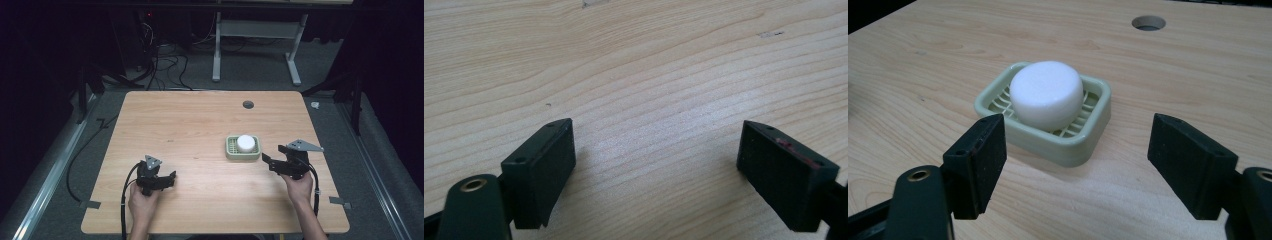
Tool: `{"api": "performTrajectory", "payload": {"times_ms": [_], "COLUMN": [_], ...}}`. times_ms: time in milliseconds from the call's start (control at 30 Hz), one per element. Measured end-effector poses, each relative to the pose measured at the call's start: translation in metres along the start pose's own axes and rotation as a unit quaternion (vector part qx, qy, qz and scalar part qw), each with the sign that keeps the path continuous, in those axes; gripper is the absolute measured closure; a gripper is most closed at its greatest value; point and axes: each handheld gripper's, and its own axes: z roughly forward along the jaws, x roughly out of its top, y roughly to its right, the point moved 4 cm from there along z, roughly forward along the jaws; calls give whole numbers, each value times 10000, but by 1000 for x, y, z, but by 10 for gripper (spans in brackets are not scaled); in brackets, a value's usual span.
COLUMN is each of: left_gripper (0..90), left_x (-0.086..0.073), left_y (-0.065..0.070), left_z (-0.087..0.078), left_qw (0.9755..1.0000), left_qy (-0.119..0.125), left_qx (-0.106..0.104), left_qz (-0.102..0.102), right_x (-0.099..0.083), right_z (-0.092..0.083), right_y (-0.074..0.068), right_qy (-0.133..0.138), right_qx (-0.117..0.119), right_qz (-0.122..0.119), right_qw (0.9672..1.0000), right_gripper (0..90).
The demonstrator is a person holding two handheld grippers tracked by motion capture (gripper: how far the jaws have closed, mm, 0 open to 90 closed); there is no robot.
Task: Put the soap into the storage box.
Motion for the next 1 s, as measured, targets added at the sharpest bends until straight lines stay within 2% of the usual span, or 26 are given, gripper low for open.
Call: {"api": "performTrajectory", "payload": {"times_ms": [300,533,700,800,1000], "left_gripper": [162,162,162,162,162], "left_x": [0,0,0,0,0], "left_y": [0,0,0,0,0], "left_z": [0,0,0,0,0], "left_qw": [10000,10000,10000,10000,10000], "left_qy": [0,-2,-1,-1,-1], "left_qx": [1,0,0,1,1], "left_qz": [0,2,0,0,0], "right_x": [-13,-29,-42,-49,-59], "right_z": [1,10,18,23,30], "right_y": [2,2,2,3,4], "right_qy": [-75,-299,-554,-725,-1000], "right_qx": [-49,-196,-349,-510,-603], "right_qz": [22,-69,-170,-295,-335], "right_qw": [10000,9993,9977,9956,9926], "right_gripper": [244,244,244,243,228]}}
